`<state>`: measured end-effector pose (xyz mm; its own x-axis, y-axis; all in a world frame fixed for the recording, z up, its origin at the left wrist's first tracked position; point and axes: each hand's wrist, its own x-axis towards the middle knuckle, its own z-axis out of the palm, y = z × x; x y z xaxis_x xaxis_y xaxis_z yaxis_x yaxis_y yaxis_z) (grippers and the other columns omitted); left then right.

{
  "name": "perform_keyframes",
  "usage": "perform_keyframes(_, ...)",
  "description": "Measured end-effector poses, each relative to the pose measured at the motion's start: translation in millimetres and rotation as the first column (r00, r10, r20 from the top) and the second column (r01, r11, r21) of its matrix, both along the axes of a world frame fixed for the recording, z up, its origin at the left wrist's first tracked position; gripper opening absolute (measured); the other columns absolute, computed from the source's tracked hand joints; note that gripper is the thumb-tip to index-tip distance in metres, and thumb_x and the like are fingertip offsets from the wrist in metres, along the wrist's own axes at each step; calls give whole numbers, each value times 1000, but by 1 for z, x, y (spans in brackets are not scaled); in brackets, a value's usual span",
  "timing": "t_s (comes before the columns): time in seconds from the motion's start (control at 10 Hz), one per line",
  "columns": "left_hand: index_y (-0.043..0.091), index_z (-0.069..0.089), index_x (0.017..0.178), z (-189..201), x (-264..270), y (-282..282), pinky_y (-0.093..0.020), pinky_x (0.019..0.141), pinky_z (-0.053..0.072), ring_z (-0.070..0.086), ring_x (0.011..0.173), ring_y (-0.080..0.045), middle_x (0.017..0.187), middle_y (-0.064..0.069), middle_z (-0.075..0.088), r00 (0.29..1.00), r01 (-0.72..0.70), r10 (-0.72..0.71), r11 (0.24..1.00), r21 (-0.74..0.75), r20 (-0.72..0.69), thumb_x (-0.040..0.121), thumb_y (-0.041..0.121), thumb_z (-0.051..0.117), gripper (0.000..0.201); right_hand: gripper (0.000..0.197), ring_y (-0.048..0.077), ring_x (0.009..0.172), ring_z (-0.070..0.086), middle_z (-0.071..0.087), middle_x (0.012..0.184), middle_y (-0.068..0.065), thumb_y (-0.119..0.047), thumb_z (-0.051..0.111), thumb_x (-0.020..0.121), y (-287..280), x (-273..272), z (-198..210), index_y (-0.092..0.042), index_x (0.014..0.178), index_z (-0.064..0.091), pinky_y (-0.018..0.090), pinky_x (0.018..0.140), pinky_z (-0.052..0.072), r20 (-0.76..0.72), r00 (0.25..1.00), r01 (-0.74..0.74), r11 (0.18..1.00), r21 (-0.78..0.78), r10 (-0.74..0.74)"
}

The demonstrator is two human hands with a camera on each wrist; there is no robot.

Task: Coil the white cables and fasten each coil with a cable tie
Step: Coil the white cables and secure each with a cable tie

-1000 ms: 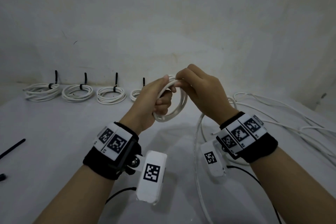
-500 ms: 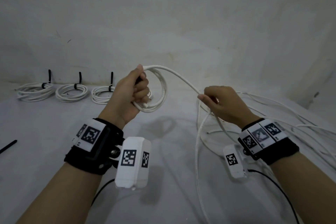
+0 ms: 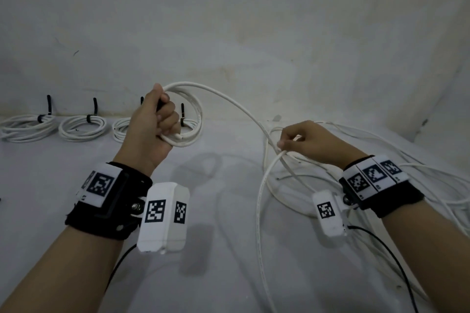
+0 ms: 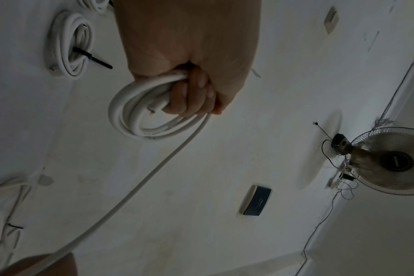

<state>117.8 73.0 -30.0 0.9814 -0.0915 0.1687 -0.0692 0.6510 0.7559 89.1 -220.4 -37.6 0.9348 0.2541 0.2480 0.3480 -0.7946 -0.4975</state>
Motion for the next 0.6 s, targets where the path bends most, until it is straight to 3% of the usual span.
perform_keyframes(0.1,21,38,68,-1,2,4,-13,33,18,21,26,-7,37,8,24,1000,-5,5,1000,-28,-5,101,35,34,36,29,10,71,61,62,66,-4,-22,58,93,-9,-4,8,-4,70,59,18,72,45,-44,999,-13,988,151,20)
perform_keyframes(0.2,21,37,67,-1,4,6,-13,33,17,21,26,-7,36,7,24,1000,-10,9,999,-34,-10,101,35,34,37,12,14,70,60,64,75,5,-13,62,89,-15,-8,9,-5,83,66,18,69,46,-250,958,-93,977,194,141)
perform_keyframes(0.3,22,37,67,-2,5,7,-13,34,17,21,26,-8,36,7,24,1000,-11,11,999,-35,-14,101,36,34,37,11,7,64,53,61,68,0,-7,67,83,-23,-6,2,-13,74,70,13,62,41,-278,945,-101,961,259,174)
perform_keyframes(0.4,21,37,67,-4,6,8,-13,33,18,21,26,-8,36,7,24,1000,-19,18,999,-32,-16,101,36,34,37,20,4,53,46,58,58,-6,-3,60,88,-34,4,2,-13,72,67,16,54,37,-62,997,63,871,487,-37)
perform_keyframes(0.5,21,37,67,-6,8,11,-14,32,20,22,27,-9,36,7,25,999,-32,31,999,-42,-22,101,36,33,37,21,5,44,42,53,52,-8,-6,58,91,-55,16,7,-14,73,65,20,48,34,79,934,189,667,720,-349)
perform_keyframes(0.6,22,38,67,-6,9,13,-14,32,22,22,27,-9,36,7,24,998,-56,53,997,-61,-39,101,36,34,37,19,4,36,41,50,59,2,-14,61,91,-76,20,10,-15,72,62,18,39,33,110,828,274,569,775,-549)
